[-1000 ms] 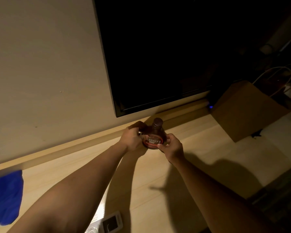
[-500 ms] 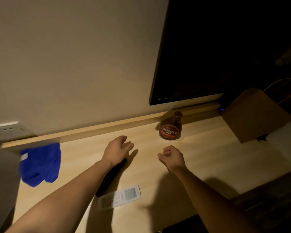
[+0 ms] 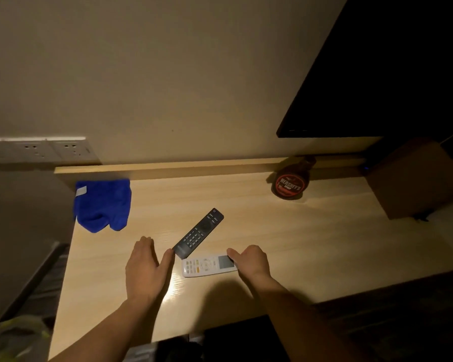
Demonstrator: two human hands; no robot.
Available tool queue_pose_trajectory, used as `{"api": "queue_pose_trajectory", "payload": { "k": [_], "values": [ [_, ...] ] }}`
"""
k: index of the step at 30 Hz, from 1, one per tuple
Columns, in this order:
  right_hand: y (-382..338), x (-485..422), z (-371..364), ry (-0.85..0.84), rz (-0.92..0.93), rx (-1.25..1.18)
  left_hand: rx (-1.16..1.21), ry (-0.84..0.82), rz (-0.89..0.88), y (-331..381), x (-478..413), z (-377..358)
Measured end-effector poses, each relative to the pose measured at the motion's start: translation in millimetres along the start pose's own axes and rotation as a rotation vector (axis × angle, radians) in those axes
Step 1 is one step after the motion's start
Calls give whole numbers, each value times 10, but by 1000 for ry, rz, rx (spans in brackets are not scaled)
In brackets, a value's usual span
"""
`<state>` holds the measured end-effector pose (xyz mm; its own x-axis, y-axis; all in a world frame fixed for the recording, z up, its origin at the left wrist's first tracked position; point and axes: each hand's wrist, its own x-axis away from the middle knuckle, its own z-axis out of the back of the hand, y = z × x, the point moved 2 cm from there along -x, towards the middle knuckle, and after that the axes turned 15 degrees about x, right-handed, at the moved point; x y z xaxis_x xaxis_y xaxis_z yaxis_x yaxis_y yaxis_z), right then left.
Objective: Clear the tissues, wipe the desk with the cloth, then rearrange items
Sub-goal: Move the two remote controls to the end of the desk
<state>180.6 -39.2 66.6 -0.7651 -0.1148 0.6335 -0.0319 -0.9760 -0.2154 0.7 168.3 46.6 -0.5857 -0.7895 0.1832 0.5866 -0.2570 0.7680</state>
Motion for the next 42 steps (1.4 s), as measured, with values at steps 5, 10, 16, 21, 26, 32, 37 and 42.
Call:
{"api": "queue_pose_trajectory", "payload": {
  "k": [5,10,16,21,26,32,37,42],
  "values": [
    [72,123,-417,-119,-250,-394,-197,-36,50,-371,242,-255],
    [-14,88,-818,-135,-327,-499,-351,8,4,-418,303,-408],
    [-183,33,-916,21,-259,-515,-378,12,-1,-458,308,-429],
    [-136,-8,-825,53,-259,-556,-365,3,6,-454,299,-434],
    [26,-103,-647,145,-212,-526,-376,18,6,-473,289,-443],
    [334,-375,-317,168,-186,-632,-387,37,6,-480,269,-460],
    [570,-700,219,250,-212,-755,-399,37,16,-487,262,-465],
    [632,-1027,697,288,-220,-837,-409,32,11,-484,257,-465]
  ]
}}
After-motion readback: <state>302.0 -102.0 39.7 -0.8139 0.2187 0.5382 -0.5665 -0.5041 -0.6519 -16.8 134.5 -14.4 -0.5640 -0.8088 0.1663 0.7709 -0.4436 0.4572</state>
